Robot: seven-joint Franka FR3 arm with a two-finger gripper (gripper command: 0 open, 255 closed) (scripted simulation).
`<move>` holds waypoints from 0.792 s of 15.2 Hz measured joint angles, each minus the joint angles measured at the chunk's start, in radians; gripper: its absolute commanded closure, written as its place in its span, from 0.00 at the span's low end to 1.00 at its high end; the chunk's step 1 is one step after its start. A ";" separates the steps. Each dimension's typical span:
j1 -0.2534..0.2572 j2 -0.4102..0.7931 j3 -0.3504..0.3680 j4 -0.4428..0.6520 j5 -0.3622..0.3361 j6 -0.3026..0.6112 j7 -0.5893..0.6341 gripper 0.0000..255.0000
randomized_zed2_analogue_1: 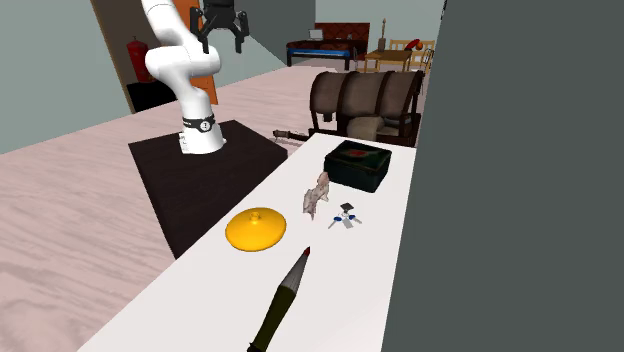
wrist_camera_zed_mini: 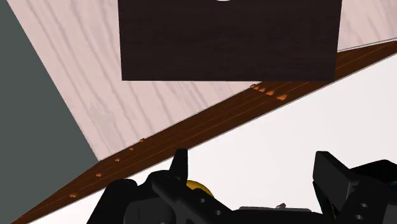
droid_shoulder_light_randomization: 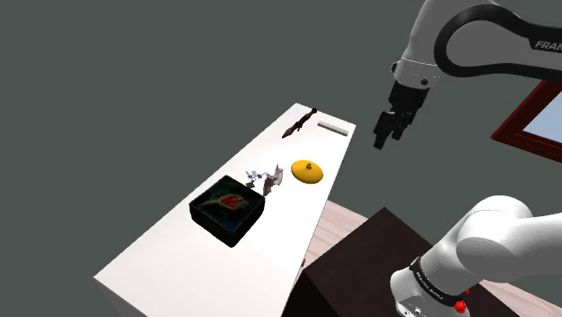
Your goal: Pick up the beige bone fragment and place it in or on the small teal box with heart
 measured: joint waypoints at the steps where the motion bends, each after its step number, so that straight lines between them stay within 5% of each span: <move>1: 0.000 0.000 0.000 0.000 0.000 0.000 0.000 0.00; 12: -0.040 0.320 0.144 0.010 0.052 0.296 0.317 0.00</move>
